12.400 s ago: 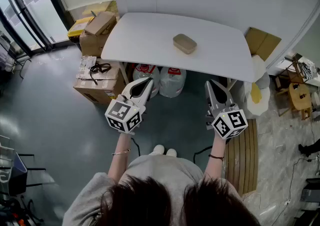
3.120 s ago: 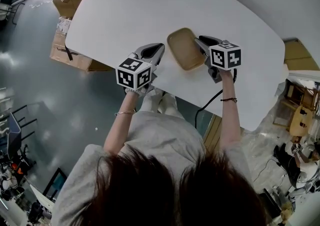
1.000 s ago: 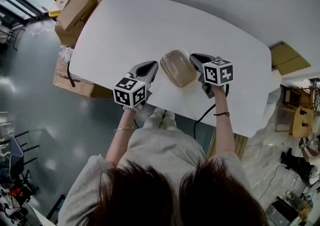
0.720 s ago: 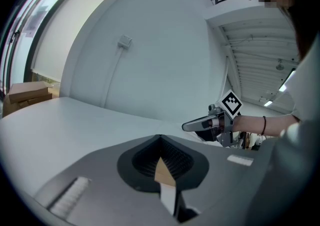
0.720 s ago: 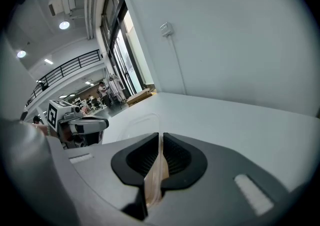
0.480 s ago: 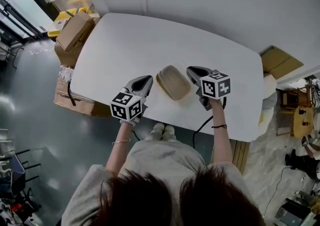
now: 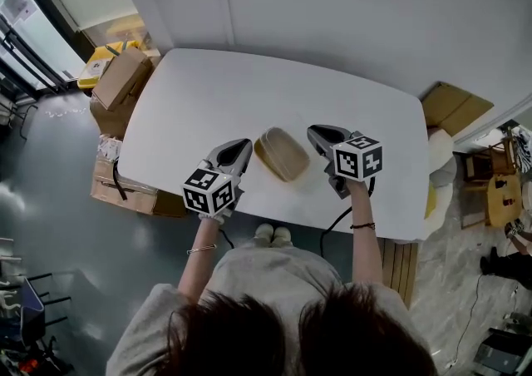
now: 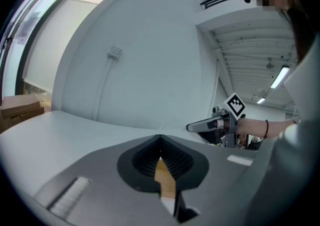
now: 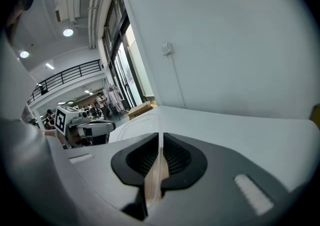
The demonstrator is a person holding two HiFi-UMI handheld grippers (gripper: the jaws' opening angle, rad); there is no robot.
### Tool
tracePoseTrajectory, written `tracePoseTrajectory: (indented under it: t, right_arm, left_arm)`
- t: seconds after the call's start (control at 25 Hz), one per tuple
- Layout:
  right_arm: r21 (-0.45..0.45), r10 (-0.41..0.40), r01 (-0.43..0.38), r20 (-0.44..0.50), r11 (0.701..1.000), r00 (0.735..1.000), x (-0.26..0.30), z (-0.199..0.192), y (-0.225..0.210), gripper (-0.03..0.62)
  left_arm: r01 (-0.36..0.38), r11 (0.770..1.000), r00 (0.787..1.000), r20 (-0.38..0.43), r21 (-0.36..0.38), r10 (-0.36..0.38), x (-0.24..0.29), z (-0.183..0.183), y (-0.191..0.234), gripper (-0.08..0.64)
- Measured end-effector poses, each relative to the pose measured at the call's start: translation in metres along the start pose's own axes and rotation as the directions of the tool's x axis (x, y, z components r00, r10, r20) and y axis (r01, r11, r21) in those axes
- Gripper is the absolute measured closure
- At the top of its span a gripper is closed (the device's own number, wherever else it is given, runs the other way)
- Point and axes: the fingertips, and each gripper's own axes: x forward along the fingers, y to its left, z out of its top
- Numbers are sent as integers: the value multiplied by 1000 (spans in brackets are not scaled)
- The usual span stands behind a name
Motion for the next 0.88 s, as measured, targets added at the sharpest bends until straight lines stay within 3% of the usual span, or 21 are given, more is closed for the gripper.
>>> tracePoseTrajectory:
  t: [0.36,0.88]
  right_arm:
    - [7,7,-8,67,1000,998,-23,16,7,549]
    - [58,33,-44,185,997,982,-47,31,9,549]
  left_arm:
    - [33,999,999,36,36,-35,-9,18,-14,571]
    - [24,998,995,91,56,-29,-27,36,-13,571]
